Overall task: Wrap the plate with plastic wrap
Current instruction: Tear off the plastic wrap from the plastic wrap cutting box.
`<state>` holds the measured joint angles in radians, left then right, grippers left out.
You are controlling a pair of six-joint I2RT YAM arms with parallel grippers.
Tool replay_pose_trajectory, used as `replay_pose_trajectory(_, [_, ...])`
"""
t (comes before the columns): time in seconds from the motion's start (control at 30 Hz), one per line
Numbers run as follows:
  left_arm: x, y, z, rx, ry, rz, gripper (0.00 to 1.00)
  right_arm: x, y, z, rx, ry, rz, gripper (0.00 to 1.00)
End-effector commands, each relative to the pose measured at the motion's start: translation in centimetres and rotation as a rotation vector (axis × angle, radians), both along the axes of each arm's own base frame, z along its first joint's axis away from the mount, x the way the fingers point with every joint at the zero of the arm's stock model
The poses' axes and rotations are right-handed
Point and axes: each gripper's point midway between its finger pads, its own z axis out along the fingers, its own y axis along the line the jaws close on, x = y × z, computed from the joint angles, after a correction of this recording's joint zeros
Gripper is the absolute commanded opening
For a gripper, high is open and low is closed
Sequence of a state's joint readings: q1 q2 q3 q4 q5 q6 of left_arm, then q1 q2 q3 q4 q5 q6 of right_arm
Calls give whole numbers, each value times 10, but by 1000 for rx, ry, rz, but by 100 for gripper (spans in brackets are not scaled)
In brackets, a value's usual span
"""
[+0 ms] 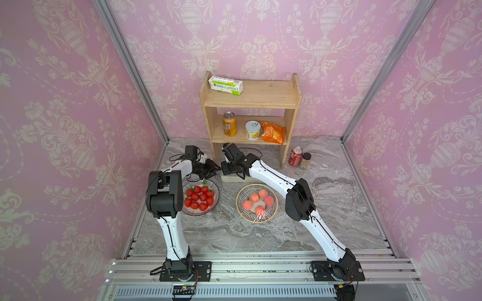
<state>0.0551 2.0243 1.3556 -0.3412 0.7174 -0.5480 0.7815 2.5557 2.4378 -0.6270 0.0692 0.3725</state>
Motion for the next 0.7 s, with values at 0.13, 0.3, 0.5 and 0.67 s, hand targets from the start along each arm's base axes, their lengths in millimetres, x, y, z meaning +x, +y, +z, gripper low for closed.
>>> replay_pose_trajectory(0.13, [-1, -9, -8, -8, 24, -25, 45, 3, -5, -10, -57, -6, -2, 46])
replay_pose_trajectory(0.3, [-6, -10, -7, 4, 20, -37, 48, 5, -3, -12, -64, -12, -1, 45])
replay_pose_trajectory(0.5, [-9, -7, 1, 26, 2, -37, 56, 7, -6, -17, -76, -9, -9, 43])
replay_pose_trajectory(0.67, [-9, -5, 8, 44, -13, -34, 56, 5, -10, -15, -94, -8, -8, 43])
